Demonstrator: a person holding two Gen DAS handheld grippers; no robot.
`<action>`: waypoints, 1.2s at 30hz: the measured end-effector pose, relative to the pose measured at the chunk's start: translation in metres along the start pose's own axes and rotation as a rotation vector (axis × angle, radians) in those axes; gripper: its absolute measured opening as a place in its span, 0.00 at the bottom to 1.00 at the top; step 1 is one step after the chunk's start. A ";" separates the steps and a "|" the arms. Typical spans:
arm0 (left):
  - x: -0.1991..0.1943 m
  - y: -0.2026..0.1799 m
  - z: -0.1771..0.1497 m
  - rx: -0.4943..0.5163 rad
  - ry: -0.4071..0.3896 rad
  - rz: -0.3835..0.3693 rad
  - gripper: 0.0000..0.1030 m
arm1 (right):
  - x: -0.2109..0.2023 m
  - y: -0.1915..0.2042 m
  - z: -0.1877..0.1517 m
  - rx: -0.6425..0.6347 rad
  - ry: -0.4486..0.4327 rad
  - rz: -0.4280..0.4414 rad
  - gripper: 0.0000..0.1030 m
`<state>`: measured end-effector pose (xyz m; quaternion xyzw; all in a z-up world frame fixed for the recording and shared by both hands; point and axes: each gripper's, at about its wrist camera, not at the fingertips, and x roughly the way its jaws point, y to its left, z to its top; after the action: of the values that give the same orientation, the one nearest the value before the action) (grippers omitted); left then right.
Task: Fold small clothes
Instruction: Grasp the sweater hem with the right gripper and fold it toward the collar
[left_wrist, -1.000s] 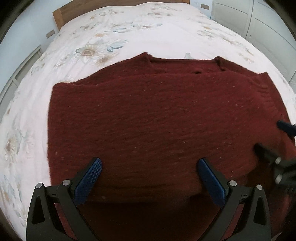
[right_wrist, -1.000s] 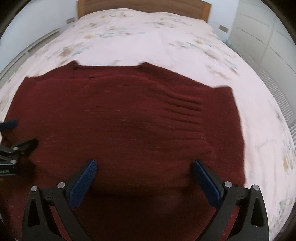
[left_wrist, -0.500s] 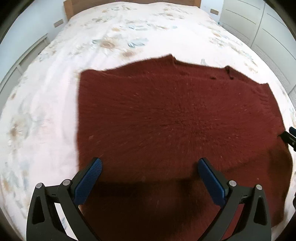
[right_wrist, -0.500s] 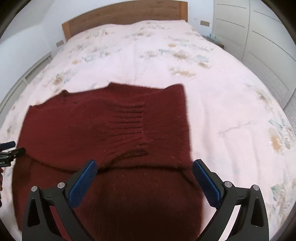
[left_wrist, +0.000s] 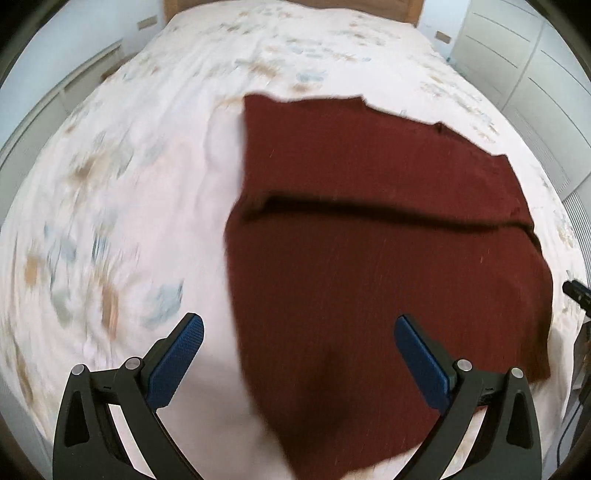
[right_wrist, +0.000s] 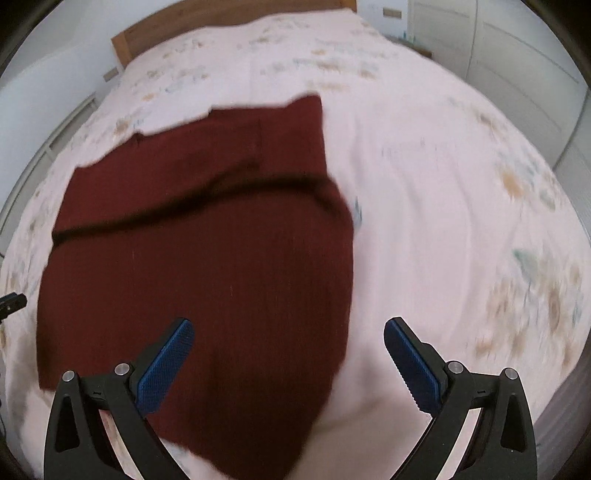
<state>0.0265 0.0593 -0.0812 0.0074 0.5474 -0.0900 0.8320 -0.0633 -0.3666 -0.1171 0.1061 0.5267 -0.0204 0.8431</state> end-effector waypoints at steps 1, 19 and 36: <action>-0.001 0.001 -0.007 0.000 0.006 0.000 0.99 | 0.002 0.001 -0.006 0.000 0.016 0.001 0.99; 0.037 -0.026 -0.084 0.023 0.147 -0.028 0.86 | 0.025 0.011 -0.067 0.025 0.162 -0.012 0.69; -0.012 -0.039 -0.045 0.003 0.072 -0.240 0.10 | -0.031 0.012 -0.023 0.076 0.057 0.202 0.13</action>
<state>-0.0256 0.0271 -0.0851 -0.0536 0.5735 -0.1892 0.7952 -0.0959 -0.3525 -0.0975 0.1910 0.5359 0.0480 0.8210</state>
